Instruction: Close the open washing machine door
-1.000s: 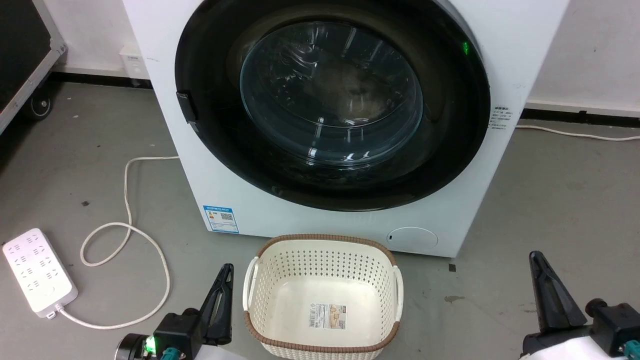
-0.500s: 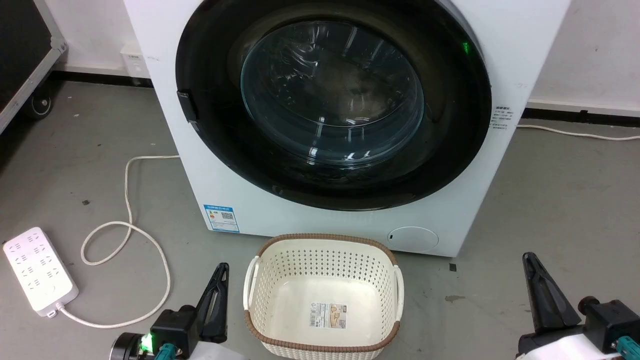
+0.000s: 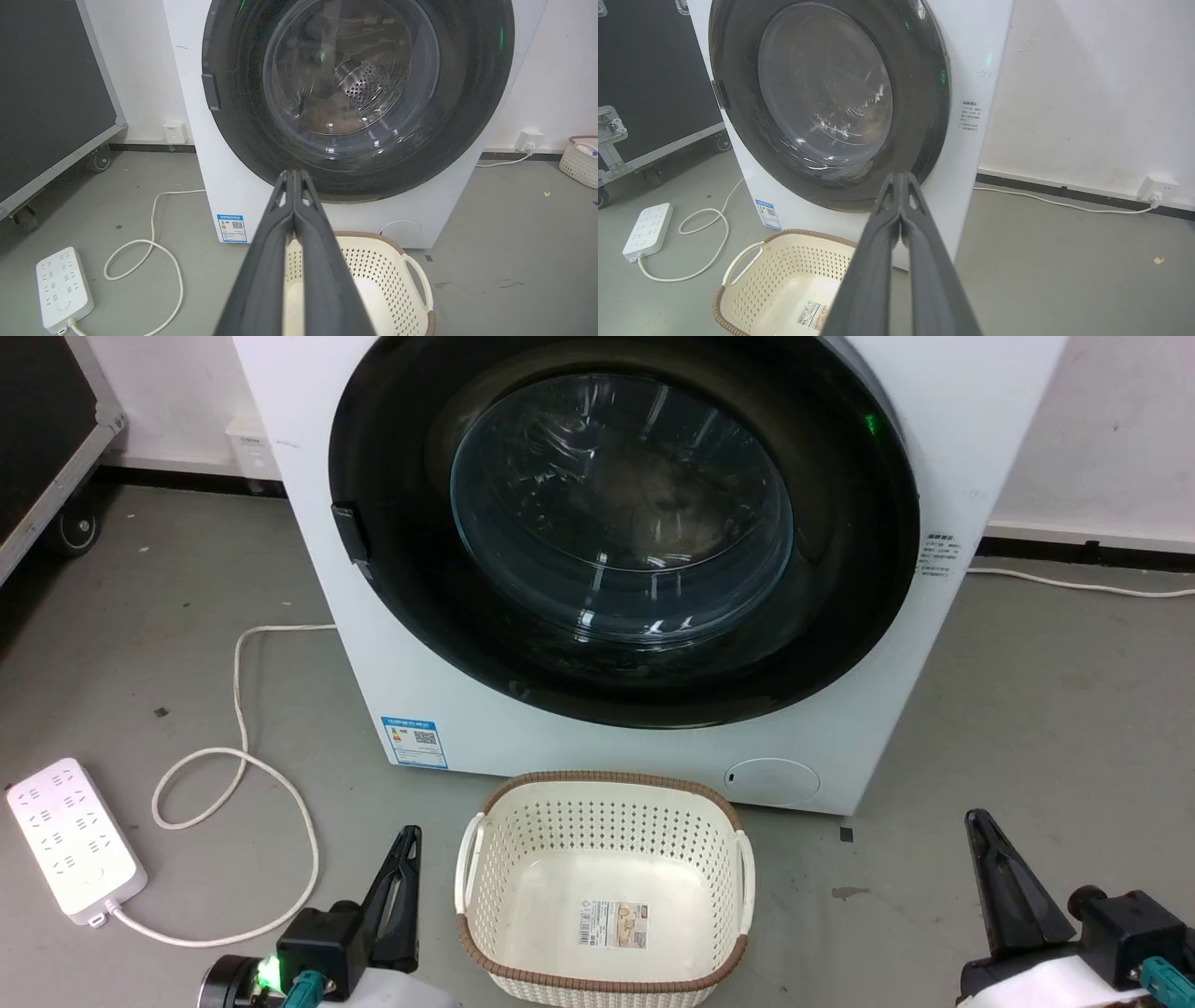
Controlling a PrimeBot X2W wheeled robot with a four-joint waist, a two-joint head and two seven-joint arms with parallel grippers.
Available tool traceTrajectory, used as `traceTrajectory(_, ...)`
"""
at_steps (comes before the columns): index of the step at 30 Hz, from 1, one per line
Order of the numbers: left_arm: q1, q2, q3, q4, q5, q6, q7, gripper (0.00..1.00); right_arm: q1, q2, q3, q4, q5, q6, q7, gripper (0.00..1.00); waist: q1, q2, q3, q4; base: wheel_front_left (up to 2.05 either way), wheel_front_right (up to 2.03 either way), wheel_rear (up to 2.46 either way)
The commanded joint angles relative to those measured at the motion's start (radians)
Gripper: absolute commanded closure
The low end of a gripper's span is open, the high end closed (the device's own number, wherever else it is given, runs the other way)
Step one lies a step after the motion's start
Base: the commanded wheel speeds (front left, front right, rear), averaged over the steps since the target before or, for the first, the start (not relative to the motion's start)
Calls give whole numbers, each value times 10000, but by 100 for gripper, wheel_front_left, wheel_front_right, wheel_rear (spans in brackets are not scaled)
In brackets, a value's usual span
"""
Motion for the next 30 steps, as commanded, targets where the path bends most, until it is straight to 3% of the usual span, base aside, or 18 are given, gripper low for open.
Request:
traceTrajectory(1, -102, -28, 62, -62, 89, 45, 44, 100, -126, 18, 36, -78, -77, -3, 44, 100, 0, 0, 1, 1, 0, 0, 0)
traceTrajectory(30, -193, -67, 402, -298, 343, 86, 678, 100, -263, 33, 302, -172, -166, -5, 682, 100, 0, 0, 40, 37, 0, 0, 0)
